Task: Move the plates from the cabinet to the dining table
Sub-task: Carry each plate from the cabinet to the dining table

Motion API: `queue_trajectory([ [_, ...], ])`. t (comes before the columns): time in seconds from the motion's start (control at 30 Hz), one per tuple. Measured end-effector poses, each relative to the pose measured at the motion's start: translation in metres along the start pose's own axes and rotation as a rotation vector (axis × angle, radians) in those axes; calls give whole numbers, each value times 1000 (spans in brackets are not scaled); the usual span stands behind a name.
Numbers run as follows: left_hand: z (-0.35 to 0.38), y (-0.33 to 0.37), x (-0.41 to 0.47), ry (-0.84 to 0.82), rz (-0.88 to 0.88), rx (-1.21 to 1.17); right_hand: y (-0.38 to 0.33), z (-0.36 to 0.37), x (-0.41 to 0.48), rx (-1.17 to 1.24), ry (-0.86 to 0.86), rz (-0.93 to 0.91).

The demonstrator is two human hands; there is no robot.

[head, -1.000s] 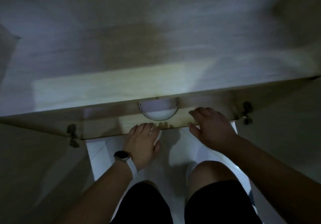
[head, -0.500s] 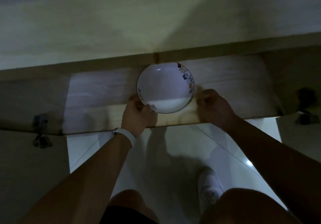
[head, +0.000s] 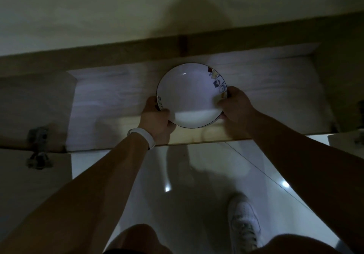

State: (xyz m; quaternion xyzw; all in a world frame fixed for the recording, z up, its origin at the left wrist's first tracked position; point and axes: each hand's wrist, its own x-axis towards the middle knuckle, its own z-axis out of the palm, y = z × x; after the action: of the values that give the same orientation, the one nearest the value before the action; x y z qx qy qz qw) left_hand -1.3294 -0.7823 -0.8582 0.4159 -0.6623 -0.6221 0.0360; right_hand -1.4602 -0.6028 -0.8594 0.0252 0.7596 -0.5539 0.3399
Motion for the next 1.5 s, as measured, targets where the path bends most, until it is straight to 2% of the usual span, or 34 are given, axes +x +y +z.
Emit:
queue_trajectory([
  [0.17, 1, -10, -9, 2, 12, -48, 9, -7, -10, -54, -25, -20],
  [0.3, -2, -18, -30, -16, -10, -65, 25, -10, -22, -4, -22, 14],
  [0.47, -4, -27, -71, 50, -35, -113, 30, -8, -57, -34, -10, 45],
  [0.7, -30, -13, -165, 37, -90, -98, 13, -14, -157, -55, -52, 171],
  [0.9, -57, 11, -270, 27, -196, -86, -10, -27, -260, -180, -48, 214],
  [1.13, -86, 70, -386, 30, -219, -83, -67, -49, -385, -208, -41, 228],
  [1.37, -129, 167, -492, -81, -193, -217, -145, -68, -536, 0, 55, 195],
  [1.5, -159, 220, -558, -140, -152, -184, -190, -75, -629, 55, 130, 176],
])
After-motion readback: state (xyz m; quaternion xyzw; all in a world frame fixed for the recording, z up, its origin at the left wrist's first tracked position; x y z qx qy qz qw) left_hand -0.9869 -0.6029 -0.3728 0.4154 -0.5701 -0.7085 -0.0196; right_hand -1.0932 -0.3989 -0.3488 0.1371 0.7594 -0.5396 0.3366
